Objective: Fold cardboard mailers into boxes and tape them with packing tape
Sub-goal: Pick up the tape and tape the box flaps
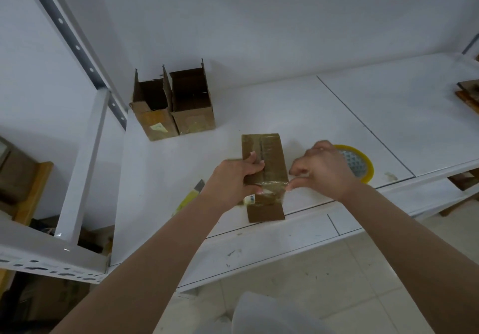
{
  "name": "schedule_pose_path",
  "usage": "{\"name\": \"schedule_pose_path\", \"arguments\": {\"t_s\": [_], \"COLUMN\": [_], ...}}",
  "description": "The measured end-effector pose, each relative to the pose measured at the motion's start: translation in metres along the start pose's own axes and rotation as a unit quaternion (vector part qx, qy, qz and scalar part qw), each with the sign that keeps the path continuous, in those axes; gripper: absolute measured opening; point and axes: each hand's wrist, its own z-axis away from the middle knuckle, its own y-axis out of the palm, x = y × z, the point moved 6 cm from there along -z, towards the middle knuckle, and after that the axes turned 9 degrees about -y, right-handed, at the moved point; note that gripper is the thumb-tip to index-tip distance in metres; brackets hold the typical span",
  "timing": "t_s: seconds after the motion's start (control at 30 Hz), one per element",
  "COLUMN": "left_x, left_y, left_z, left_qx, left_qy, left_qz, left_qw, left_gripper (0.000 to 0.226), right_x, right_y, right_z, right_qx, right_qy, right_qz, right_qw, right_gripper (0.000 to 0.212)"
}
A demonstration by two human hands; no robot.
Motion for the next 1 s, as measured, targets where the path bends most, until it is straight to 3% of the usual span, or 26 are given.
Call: {"name": "schedule_pose_path", "arguments": {"t_s": [0.13, 0.27, 0.4, 0.5, 0.67, 0.8, 0.93, 1.0], "left_x": [-0.005, -0.007, -0.009, -0.009, -0.007, -0.008, -0.009, -0.011], "left_y": [-0.001, 0.0, 0.0, 0.0, 0.0, 0.002, 0.0, -0.003], "left_z": [-0.002, -0.001, 0.001, 0.001, 0.002, 0.0, 0.001, 0.002], "left_qx": [0.013, 0.015, 0.016, 0.009, 0.003, -0.012, -0.019, -0.03], "left_qy": [0.005, 0.005, 0.005, 0.002, 0.005, -0.002, -0.008, -0.02], "left_qz": [-0.052, -0.075, -0.087, -0.108, -0.077, -0.083, -0.075, -0.056], "left_qw": [0.999, 0.997, 0.996, 0.994, 0.997, 0.997, 0.997, 0.998], "left_gripper": [0.066, 0.064, 0.065, 0.065, 0.066, 0.065, 0.064, 0.062], "right_x": [-0.001, -0.002, -0.013, -0.007, -0.007, 0.011, 0.001, -0.008], "right_y": [-0.004, -0.002, -0.001, -0.001, 0.0, 0.009, 0.012, 0.01], "right_z": [-0.024, -0.035, -0.028, -0.031, -0.014, -0.011, -0.002, 0.006], "right_qx": [0.07, 0.117, 0.114, 0.081, 0.084, 0.019, 0.054, 0.029], "right_qy": [-0.022, -0.043, -0.011, -0.026, 0.002, 0.007, 0.052, 0.073], "right_qz": [0.063, 0.054, -0.043, -0.012, -0.055, 0.028, -0.021, -0.054], "right_qw": [0.995, 0.991, 0.993, 0.996, 0.995, 0.999, 0.997, 0.995], "right_gripper": [0.064, 0.058, 0.057, 0.051, 0.087, 0.048, 0.056, 0.053]}}
